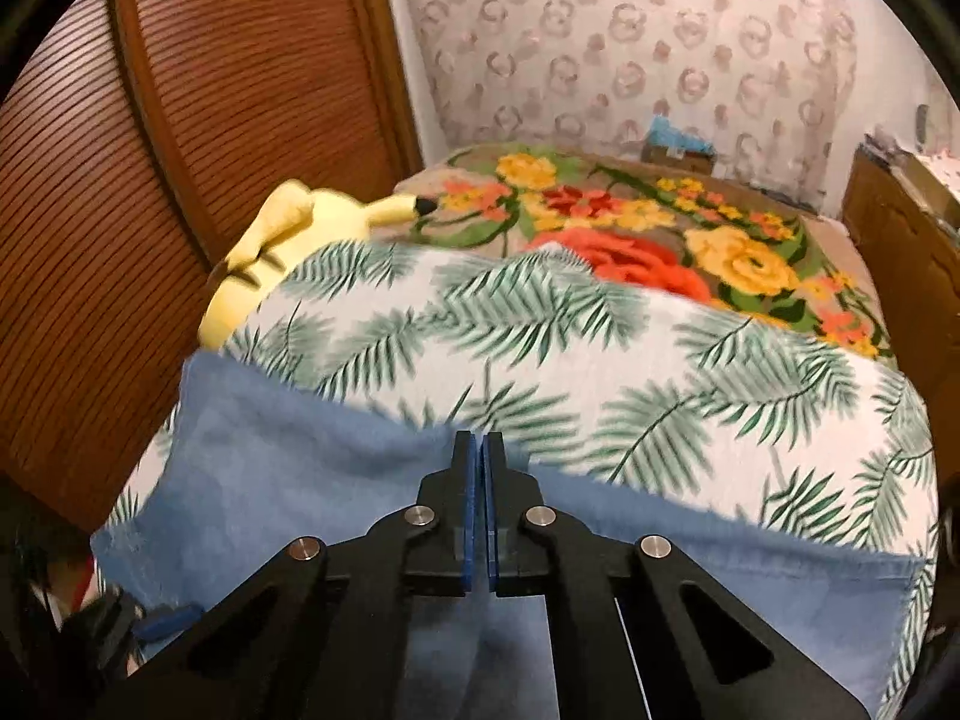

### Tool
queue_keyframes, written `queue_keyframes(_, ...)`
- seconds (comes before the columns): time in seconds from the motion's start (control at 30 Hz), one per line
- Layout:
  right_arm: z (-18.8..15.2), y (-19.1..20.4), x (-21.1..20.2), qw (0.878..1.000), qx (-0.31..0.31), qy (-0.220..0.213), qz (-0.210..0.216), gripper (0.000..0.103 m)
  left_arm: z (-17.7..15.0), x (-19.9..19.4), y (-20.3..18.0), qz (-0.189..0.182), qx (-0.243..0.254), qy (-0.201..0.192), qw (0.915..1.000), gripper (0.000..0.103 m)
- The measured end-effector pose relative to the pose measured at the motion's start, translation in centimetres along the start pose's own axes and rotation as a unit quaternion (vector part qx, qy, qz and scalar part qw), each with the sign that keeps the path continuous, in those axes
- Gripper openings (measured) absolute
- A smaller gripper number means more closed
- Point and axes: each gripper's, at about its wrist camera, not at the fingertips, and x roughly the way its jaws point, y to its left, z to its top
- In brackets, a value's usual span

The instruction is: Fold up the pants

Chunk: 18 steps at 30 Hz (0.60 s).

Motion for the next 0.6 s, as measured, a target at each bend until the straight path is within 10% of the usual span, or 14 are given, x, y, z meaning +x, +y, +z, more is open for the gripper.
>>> queue_keyframes(0.37, -1.4, 1.3, 0.0, 0.999, -0.027, -0.011, -0.039, 0.001, -0.1, -0.4, 0.2, -0.008, -0.008, -0.002, 0.9999, 0.076)
queue_keyframes(0.6, -4.9, 0.2, -2.7, 0.997, -0.042, -0.002, -0.06, 0.031, 0.5, -1.1, -0.5, -0.006, -0.017, -0.006, 0.9998, 0.076)
